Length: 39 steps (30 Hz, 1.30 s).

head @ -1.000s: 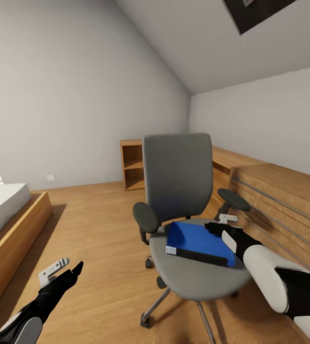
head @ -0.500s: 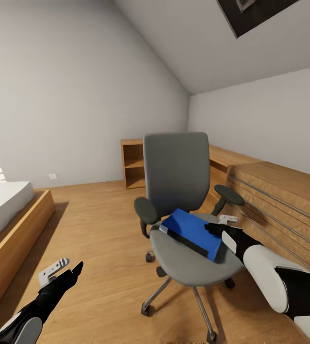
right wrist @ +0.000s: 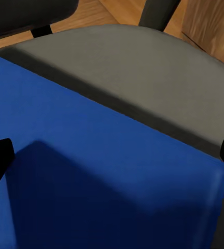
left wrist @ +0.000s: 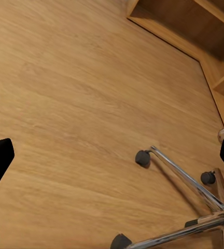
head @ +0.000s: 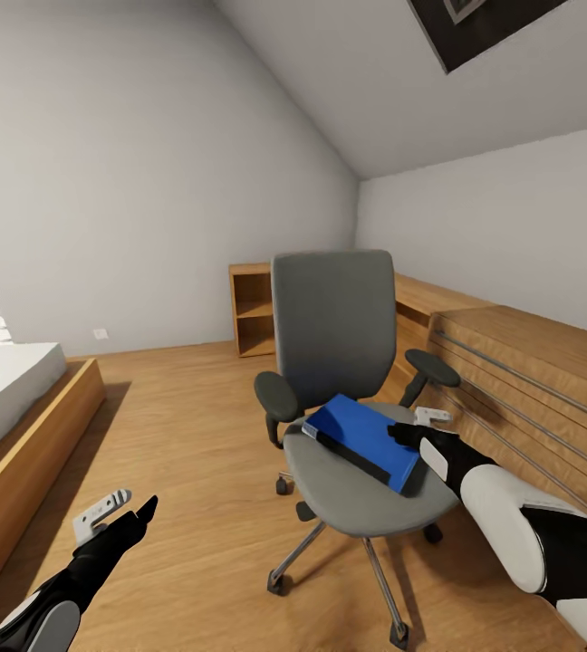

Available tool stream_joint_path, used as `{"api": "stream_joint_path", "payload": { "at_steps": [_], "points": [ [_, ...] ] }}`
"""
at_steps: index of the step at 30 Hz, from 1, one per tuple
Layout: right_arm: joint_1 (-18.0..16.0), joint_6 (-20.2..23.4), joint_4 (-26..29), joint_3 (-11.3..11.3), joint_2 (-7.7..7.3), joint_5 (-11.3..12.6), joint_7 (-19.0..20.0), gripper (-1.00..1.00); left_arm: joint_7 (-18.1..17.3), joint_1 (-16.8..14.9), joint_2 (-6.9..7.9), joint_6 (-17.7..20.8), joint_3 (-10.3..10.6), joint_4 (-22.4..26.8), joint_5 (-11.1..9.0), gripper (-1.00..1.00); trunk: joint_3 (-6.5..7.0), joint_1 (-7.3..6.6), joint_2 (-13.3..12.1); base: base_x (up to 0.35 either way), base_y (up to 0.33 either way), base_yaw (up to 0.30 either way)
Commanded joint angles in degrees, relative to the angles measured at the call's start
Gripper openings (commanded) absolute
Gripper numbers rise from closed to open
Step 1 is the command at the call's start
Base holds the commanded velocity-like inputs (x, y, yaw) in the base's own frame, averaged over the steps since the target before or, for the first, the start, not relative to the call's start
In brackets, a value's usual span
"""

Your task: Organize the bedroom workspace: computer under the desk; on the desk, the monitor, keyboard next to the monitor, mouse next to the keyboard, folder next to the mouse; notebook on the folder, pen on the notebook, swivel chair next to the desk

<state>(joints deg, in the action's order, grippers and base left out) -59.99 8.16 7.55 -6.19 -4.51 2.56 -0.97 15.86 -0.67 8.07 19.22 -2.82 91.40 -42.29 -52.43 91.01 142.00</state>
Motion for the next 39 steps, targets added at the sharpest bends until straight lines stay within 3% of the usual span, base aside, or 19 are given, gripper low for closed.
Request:
{"api": "stream_joint_path", "payload": {
  "at_steps": [1,20,34,36,39],
  "points": [
    [0.04,0.22,-2.1,-0.58,0.02,0.52,-0.03,1.0,0.4,-0.03,0.02,0.21,0.01,0.1,-0.6,1.0,-0.07,-0.01,0.02,0.0,0.0,0.0],
    [0.0,-0.17,-2.09,-0.58,0.03,0.69,0.31,1.0,0.48,-0.03,-0.04,0.21,0.01,0.1,-0.6,1.0,3.34,-4.18,-7.6,0.0,0.0,0.0],
    [0.05,-0.49,-2.02,-0.5,0.16,0.7,0.92,1.0,0.41,-0.03,-0.07,0.21,0.01,0.01,-0.77,1.0,3.34,-4.18,-7.6,0.0,0.0,0.0],
    [0.05,-0.5,-2.0,-0.5,0.18,0.68,2.09,1.0,0.41,-0.03,-0.07,0.21,0.01,0.01,-0.77,1.0,3.34,-4.18,-7.6,0.0,0.0,0.0],
    [0.05,-0.51,-1.96,-0.46,0.15,0.43,6.82,1.0,0.4,-0.03,-0.07,0.21,0.01,-0.03,-0.78,1.0,3.34,-4.18,-7.6,0.0,0.0,0.0]
  ]
}}
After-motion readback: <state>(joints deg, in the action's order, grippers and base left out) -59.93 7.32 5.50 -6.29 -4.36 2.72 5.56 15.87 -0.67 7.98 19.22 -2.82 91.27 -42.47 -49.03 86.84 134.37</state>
